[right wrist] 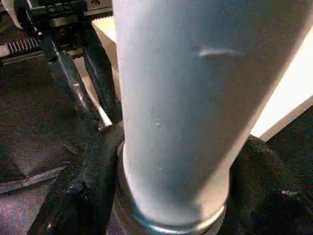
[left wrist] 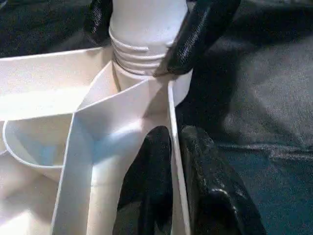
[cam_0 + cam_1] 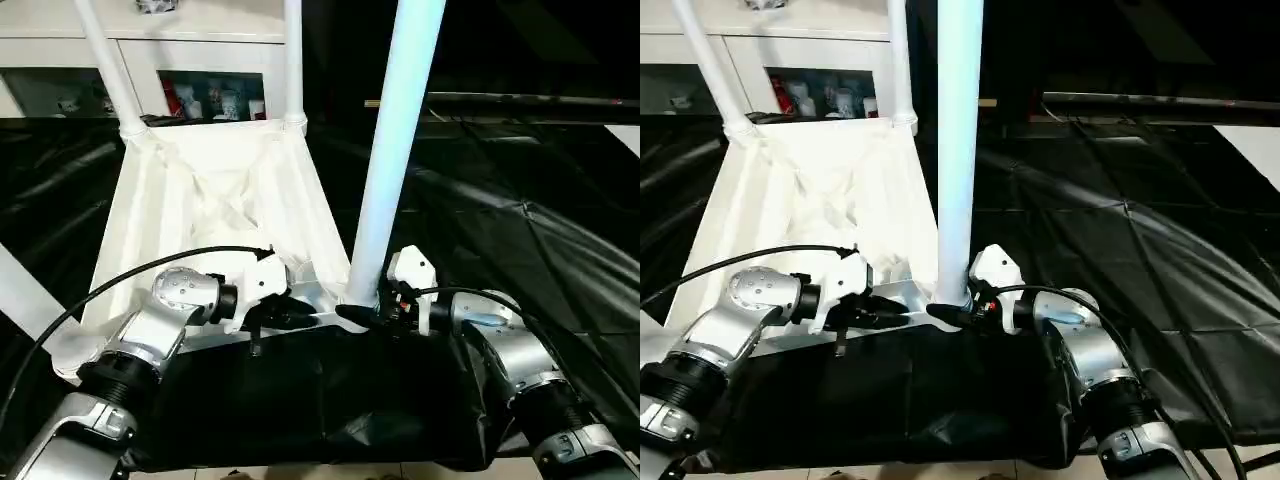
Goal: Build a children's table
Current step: Rotate leg to tighten
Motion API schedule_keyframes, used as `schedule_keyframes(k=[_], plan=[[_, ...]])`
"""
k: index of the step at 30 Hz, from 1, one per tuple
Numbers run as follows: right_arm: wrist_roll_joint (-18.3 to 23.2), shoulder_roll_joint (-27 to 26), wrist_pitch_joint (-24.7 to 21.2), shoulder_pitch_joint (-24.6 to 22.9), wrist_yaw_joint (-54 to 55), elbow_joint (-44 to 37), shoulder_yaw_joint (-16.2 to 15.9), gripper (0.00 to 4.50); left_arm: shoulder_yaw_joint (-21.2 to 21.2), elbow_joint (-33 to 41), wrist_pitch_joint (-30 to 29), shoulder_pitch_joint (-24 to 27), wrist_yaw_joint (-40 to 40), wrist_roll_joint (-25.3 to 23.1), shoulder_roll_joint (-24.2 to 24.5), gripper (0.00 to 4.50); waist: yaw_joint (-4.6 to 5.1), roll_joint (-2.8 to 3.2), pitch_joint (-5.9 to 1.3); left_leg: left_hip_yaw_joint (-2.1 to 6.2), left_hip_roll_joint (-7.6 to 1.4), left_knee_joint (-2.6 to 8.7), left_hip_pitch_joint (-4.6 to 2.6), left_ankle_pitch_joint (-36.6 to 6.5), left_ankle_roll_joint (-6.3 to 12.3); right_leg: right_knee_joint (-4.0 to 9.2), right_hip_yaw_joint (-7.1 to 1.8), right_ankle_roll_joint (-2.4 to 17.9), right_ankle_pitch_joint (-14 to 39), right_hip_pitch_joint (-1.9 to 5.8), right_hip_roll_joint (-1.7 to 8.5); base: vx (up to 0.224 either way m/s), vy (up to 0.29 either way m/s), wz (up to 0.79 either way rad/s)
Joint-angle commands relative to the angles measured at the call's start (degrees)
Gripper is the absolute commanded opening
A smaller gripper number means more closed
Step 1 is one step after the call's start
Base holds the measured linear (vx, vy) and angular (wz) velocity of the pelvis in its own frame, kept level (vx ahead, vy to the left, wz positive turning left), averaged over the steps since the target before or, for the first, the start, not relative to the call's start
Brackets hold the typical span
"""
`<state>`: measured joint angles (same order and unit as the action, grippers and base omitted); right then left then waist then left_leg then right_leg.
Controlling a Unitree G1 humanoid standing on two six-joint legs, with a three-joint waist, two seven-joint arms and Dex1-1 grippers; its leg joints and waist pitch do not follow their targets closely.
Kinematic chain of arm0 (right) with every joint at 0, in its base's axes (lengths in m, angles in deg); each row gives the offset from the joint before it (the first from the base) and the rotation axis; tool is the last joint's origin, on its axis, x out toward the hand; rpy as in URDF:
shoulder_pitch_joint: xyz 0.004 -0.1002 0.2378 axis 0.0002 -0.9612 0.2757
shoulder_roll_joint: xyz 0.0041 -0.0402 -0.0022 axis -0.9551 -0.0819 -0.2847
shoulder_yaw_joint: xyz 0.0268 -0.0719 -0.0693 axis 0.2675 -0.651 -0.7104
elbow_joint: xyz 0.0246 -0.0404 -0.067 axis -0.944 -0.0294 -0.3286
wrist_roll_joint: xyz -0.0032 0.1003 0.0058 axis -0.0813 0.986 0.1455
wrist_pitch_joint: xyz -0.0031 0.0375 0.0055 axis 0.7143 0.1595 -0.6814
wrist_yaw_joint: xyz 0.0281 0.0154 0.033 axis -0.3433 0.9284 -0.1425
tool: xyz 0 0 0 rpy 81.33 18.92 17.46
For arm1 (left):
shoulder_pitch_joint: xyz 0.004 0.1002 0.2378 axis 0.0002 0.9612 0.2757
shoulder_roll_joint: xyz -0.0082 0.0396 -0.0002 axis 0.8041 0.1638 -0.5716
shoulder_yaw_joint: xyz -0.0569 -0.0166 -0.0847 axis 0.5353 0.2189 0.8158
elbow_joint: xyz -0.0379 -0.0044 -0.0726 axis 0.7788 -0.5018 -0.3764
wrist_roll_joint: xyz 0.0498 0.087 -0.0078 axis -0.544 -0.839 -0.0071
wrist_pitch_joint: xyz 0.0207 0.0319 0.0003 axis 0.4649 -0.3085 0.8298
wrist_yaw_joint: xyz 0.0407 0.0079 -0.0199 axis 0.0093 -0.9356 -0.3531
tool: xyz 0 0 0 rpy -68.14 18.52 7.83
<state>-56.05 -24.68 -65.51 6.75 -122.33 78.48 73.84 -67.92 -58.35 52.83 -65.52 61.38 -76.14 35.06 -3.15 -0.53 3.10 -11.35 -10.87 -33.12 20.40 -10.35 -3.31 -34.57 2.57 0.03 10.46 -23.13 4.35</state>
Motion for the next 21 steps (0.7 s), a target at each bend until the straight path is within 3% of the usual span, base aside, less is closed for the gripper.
schedule_keyframes(k=[1, 9, 13, 15, 18, 21], plan=[[-0.49, 1.09, 0.50, 0.51, 0.44, 0.14, 0.64, 2.72, -1.63, -2.85, -0.70, 1.43, -0.25, -2.74, 0.91, 0.22, -0.18, -0.35, -3.12, 1.25, -2.41, 4.16, -0.46, -17.37, 0.69, 4.82, -2.47, 10.95, 20.57, 2.00, 3.75, 0.000, 0.000, 0.00], [-0.44, 1.21, 0.50, 0.67, 0.27, 0.24, 0.79, 2.72, 0.14, -5.85, 0.19, 0.99, -0.89, -0.61, -1.07, 0.00, -0.39, -0.55, -2.93, 1.36, -2.28, 4.10, -0.66, -18.81, 0.54, 5.51, -2.43, 8.98, 26.73, 1.76, 3.91, 0.000, 0.000, 0.00], [-0.36, 1.13, 0.32, 0.17, 0.35, -0.21, 0.76, 2.72, -0.32, -6.03, -0.13, 1.05, 0.06, -0.64, -1.05, 0.00, -0.42, -0.22, -3.00, 1.43, -2.37, 4.16, -0.63, -18.41, 0.58, 5.46, -2.43, 8.86, 26.19, 1.70, 3.87, 0.000, 0.000, 0.00], [-0.29, 0.90, -0.11, -0.32, 1.03, -0.43, 0.95, 2.72, -0.59, -6.03, -0.34, 1.06, 0.26, -0.81, -1.09, 0.00, -0.35, -0.33, -3.05, 1.41, -2.35, 4.18, -0.54, -18.39, 0.56, 5.34, -2.41, 9.16, 25.22, 1.79, 3.80, 0.000, 0.000, 0.00], [-0.71, -0.79, -0.82, -1.05, 6.95, 0.50, 2.78, 2.72, -0.90, -6.02, -0.82, 0.97, -1.95, -1.96, -1.84, 0.00, -0.33, -0.36, -2.97, 1.37, -2.30, 4.19, -0.57, -18.54, 0.53, 5.41, -2.44, 9.15, 25.56, 1.73, 3.83, 0.000, 0.000, 0.00], [-1.53, -3.49, -0.82, -1.67, 14.52, 1.53, 4.56, 2.72, -1.30, -6.62, -2.02, 0.31, -6.70, -3.77, -3.90, 0.00, -0.12, -0.38, -2.77, 1.55, -2.19, 4.26, -0.89, -20.29, -0.21, 5.94, -2.31, 7.58, 30.57, 1.35, 3.90, 0.000, 0.000, 0.00]])
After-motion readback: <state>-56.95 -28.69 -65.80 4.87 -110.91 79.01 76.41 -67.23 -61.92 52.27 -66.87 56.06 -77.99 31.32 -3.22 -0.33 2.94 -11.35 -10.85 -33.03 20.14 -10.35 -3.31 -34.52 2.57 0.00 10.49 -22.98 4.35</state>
